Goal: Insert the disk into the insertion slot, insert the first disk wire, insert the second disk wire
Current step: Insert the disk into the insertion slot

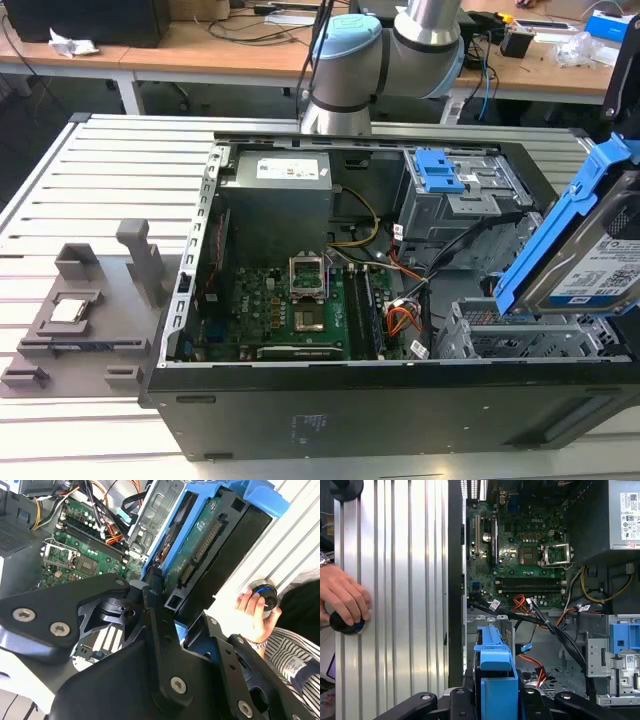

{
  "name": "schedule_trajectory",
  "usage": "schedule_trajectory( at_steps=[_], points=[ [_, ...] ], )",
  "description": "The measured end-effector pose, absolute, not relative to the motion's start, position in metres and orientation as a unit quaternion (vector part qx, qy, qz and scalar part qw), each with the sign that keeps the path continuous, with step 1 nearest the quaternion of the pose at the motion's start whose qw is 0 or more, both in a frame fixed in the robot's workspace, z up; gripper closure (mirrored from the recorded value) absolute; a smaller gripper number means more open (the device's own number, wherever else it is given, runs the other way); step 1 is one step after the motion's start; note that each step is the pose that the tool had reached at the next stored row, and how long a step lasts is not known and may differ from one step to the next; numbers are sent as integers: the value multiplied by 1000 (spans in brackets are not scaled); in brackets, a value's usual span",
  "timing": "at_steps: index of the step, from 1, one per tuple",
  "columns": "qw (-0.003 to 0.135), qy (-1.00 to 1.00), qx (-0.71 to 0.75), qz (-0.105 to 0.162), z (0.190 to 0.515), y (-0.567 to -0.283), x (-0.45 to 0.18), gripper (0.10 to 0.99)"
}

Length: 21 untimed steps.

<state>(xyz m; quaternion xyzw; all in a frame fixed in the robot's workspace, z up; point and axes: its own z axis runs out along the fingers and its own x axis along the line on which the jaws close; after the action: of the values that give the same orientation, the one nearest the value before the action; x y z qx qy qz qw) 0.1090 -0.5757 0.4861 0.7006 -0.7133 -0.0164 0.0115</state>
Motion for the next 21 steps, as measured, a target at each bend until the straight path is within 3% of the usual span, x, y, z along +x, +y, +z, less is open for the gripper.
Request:
schedule_trajectory(
  at_steps=[21],
  points=[
    [11,-725,689,-17,447,-555,106,722]
  ],
)
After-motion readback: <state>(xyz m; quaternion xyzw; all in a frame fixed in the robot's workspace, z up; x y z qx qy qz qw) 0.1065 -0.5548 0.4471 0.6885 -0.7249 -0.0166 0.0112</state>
